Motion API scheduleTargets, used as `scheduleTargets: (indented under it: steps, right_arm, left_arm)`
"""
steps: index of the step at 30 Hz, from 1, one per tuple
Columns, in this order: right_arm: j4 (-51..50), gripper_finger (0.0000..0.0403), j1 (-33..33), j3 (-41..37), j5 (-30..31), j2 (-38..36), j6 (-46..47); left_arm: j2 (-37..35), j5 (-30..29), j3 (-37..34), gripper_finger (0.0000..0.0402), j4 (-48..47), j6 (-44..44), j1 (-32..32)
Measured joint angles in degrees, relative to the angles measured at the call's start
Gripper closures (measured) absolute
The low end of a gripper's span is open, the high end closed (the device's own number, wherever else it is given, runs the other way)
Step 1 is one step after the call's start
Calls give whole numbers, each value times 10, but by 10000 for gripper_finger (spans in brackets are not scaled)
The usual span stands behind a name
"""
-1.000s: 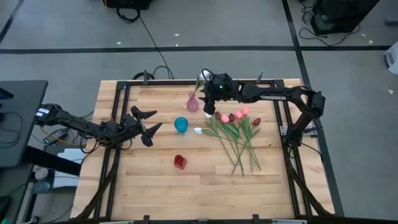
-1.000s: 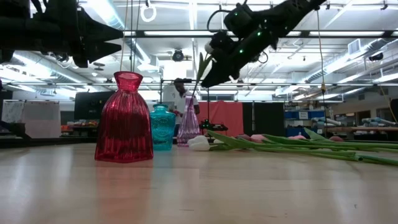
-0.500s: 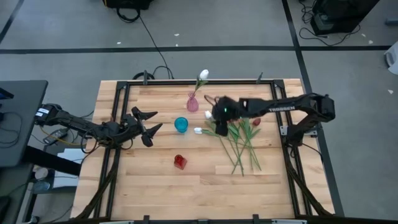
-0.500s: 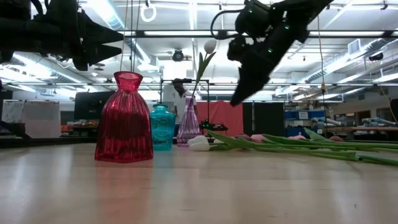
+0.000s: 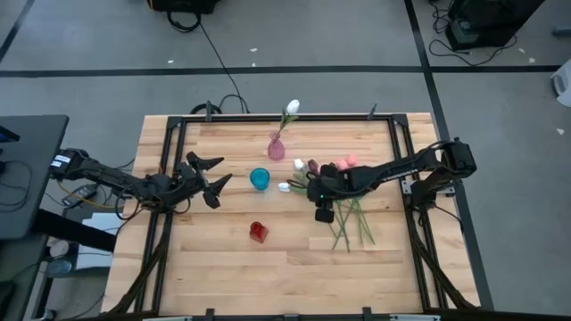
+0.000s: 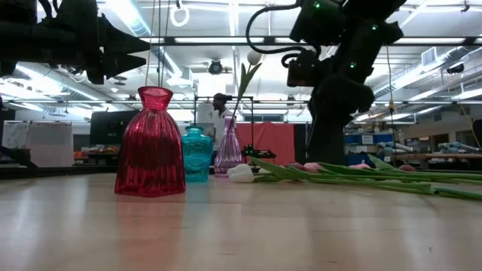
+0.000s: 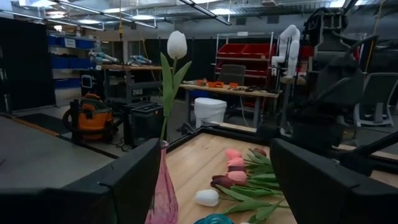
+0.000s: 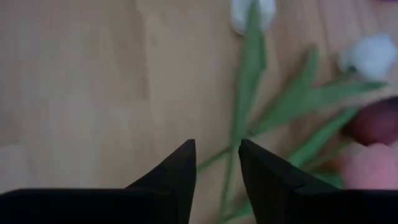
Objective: Sort flowers into vase by color
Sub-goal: Put the bottom white flower into the violet vase
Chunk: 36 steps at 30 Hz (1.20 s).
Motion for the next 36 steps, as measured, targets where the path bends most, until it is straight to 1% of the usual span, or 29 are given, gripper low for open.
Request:
scheduleTargets:
  steps: [5, 8, 13, 15, 19, 20, 25, 27, 29, 31, 36]
  right_arm:
    - [-3, 285, -9, 0, -1, 40, -5]
    - [-14, 291, -14, 0, 10, 62, -7]
    - [-10, 312, -23, 1, 19, 76, -17]
    - [-10, 331, -25, 1, 18, 77, -19]
    - [-14, 383, -30, 0, 17, 72, -18]
    - [-16, 389, -31, 0, 17, 69, -16]
    - [-24, 384, -32, 0, 18, 39, 2]
    - [-15, 389, -32, 0, 14, 28, 6]
    - [14, 394, -32, 0, 4, 15, 4]
    - [69, 395, -32, 0, -2, 5, -4]
    - [271, 385, -40, 0, -28, 14, -26]
  left_arm:
    - [0, -2, 0, 94, 3, 0, 0]
    - [0, -2, 0, 94, 2, 0, 0]
    - [0, -2, 0, 94, 2, 0, 0]
    - [0, -2, 0, 94, 2, 0, 0]
    - [0, -2, 0, 94, 1, 0, 0]
    - [0, -2, 0, 94, 1, -1, 0]
    - [0, -2, 0, 94, 0, -1, 0]
    - [0, -2, 0, 94, 0, -1, 0]
    - [0, -2, 0, 94, 0, -1, 0]
    - [0, -2, 0, 94, 0, -1, 0]
    - [0, -2, 0, 94, 1, -1, 0]
